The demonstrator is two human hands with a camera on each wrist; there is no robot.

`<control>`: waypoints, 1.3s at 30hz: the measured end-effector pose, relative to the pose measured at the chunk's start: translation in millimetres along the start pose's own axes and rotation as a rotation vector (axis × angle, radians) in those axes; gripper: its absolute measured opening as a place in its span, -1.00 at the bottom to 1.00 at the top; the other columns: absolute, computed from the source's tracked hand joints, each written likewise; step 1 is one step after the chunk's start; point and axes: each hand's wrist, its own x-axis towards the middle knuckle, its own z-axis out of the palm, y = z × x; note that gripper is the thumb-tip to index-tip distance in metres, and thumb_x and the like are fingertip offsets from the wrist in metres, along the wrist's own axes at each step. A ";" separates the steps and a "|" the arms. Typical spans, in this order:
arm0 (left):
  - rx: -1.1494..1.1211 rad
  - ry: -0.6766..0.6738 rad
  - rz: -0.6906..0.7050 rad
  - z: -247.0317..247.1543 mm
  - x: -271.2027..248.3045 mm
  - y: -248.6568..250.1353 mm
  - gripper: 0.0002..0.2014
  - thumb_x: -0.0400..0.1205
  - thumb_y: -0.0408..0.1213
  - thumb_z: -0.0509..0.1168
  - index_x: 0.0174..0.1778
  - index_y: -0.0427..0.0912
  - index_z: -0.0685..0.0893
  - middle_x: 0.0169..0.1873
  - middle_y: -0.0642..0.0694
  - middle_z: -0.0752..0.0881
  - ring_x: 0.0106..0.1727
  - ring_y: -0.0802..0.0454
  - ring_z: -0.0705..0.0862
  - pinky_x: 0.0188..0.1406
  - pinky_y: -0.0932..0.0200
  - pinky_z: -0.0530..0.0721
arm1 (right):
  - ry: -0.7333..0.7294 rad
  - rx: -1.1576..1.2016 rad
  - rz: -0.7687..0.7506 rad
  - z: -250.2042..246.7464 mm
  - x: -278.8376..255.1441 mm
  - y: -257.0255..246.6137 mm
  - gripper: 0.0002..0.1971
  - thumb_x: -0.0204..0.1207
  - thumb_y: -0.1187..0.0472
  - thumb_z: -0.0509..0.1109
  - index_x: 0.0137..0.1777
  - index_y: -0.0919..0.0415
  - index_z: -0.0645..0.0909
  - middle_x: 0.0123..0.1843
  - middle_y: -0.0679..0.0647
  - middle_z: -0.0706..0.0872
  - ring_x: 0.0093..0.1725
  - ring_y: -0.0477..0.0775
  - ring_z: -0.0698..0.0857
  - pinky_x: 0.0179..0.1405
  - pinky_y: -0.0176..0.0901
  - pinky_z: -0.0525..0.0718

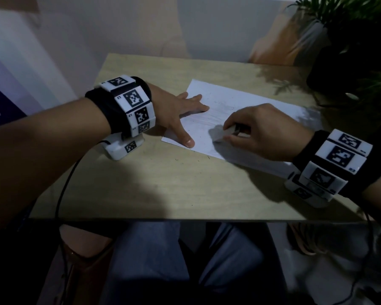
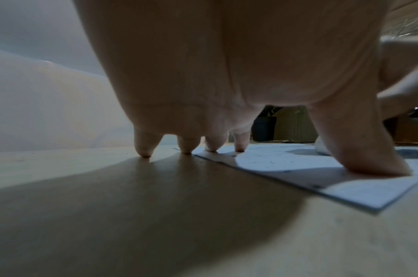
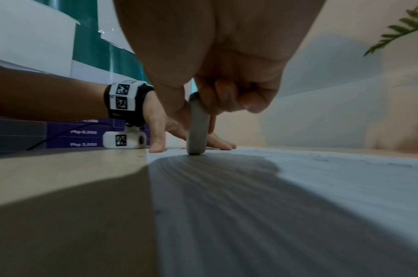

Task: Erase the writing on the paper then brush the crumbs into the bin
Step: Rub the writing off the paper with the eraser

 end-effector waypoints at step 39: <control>-0.004 0.008 -0.028 -0.6 -6.9 4.5 0.17 0.36 0.40 0.48 0.75 0.43 -0.14 0.71 0.41 -0.35 0.74 0.25 -0.35 0.77 -0.19 -0.21 | 0.007 0.042 0.039 2.5 2.7 -2.6 -0.77 0.58 -0.04 0.44 0.04 0.08 0.80 -0.11 -0.05 0.82 -0.18 -0.03 0.69 -0.09 0.00 0.65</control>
